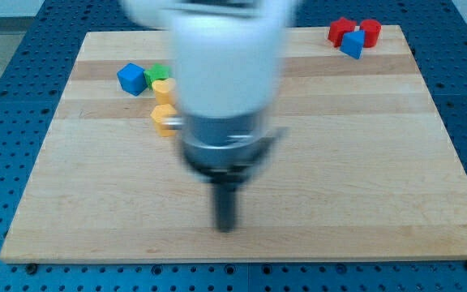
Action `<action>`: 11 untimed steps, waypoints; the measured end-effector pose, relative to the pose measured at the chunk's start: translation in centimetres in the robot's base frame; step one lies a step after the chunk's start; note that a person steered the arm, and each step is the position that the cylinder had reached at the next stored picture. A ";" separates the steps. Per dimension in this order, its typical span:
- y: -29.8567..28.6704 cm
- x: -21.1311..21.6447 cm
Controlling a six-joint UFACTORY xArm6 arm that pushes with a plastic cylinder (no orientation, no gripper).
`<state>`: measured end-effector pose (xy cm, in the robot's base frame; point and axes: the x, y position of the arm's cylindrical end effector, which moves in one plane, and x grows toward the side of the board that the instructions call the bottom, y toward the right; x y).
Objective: Move the blue cube closer to the the group of blocks
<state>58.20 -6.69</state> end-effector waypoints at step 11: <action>-12.1 -25.8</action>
<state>32.43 -18.81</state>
